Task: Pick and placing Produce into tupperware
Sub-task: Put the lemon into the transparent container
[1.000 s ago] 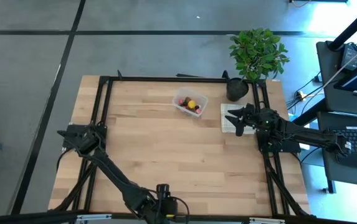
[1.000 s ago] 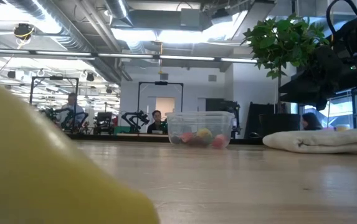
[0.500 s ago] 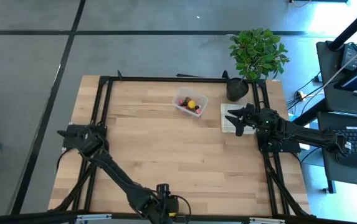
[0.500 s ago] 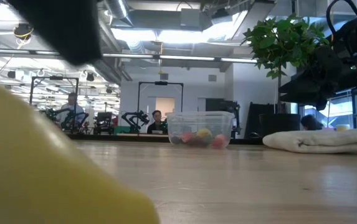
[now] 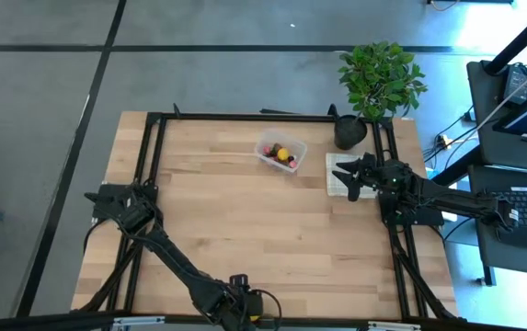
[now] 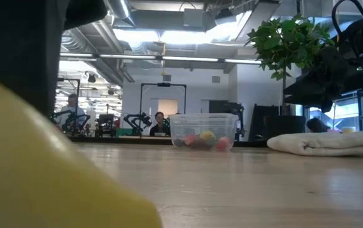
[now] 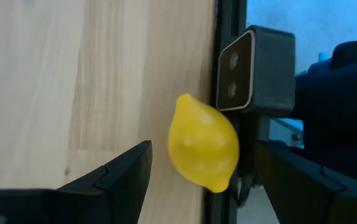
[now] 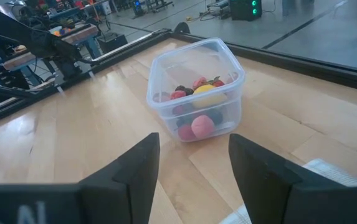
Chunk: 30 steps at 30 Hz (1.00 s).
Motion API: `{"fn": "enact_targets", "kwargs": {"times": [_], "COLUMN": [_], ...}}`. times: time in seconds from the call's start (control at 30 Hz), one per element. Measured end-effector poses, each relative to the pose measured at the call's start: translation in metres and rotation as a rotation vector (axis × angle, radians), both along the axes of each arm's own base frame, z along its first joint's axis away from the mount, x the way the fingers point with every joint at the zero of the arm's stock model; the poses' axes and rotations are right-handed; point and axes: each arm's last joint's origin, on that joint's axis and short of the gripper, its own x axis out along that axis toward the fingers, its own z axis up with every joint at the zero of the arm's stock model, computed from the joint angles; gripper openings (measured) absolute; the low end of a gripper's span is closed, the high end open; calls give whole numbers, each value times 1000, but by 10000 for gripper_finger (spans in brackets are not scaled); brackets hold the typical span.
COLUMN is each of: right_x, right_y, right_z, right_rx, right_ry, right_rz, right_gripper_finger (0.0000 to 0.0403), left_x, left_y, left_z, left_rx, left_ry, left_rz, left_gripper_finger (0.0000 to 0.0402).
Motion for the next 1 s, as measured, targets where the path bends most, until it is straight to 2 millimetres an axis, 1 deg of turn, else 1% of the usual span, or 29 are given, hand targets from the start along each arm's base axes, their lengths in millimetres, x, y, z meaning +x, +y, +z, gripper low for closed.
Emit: {"fn": "enact_targets", "kwargs": {"times": [0.17, 1.0], "right_x": [0, 0], "right_y": [0, 0], "right_z": [0, 0], "right_rx": [0, -5], "right_ry": [0, 2], "right_rz": [0, 0], "right_gripper_finger": [195, 195], "left_x": [1, 4], "left_y": [-1, 3], "left_z": [-3, -4], "left_rx": [-7, 0], "left_ry": [5, 14], "left_rz": [0, 6], "left_gripper_finger": [273, 273]}}
